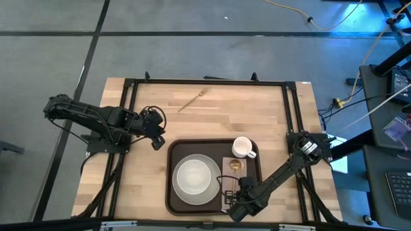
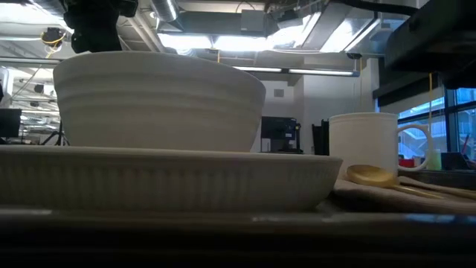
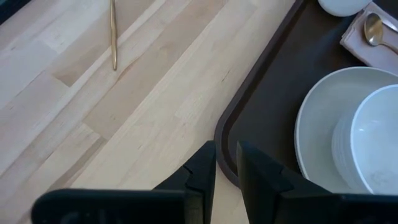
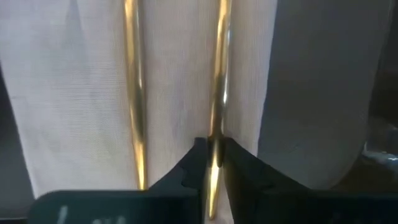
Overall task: Set up tray
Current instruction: Put the gold knife on the brown napkin to the right of the gold spoon, then put the gold fork on the brown napkin to the left of the gold spoon
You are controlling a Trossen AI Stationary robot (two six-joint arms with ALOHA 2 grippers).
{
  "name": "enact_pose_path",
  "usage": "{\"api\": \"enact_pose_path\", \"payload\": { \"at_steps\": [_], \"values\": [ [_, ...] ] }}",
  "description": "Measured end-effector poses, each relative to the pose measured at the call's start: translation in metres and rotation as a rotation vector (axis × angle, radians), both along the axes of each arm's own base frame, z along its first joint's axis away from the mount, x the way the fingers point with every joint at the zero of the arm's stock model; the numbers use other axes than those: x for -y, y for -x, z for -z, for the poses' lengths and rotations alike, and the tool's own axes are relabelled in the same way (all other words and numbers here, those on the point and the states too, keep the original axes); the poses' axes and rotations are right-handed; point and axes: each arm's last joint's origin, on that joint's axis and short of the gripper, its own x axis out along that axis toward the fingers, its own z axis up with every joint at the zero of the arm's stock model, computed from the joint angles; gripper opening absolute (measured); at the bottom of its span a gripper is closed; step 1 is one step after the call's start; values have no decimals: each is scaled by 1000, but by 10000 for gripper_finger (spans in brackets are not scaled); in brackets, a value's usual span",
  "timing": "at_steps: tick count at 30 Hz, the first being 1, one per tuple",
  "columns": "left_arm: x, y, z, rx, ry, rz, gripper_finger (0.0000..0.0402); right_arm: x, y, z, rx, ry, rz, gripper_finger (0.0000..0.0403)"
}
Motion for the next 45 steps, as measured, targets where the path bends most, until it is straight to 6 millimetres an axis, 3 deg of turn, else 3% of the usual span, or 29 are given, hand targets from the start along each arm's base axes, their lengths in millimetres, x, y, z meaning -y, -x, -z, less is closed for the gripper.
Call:
{"api": "enact_pose_path", "payload": {
  "at_steps": [12, 31, 40, 45],
  "values": [
    [0, 0, 0, 4, 8, -13, 59, 0, 0, 1, 1, -2, -8, 99],
    [0, 0, 0, 4, 9, -13, 59, -1, -1, -5, -19, 15, -18, 106],
    [0, 0, 0, 2, 17, -8, 59, -1, -3, -7, -9, 5, -14, 178],
    [0, 0, 0, 3, 17, -8, 59, -3, -6, -25, -25, 19, -15, 200]
  ]
}}
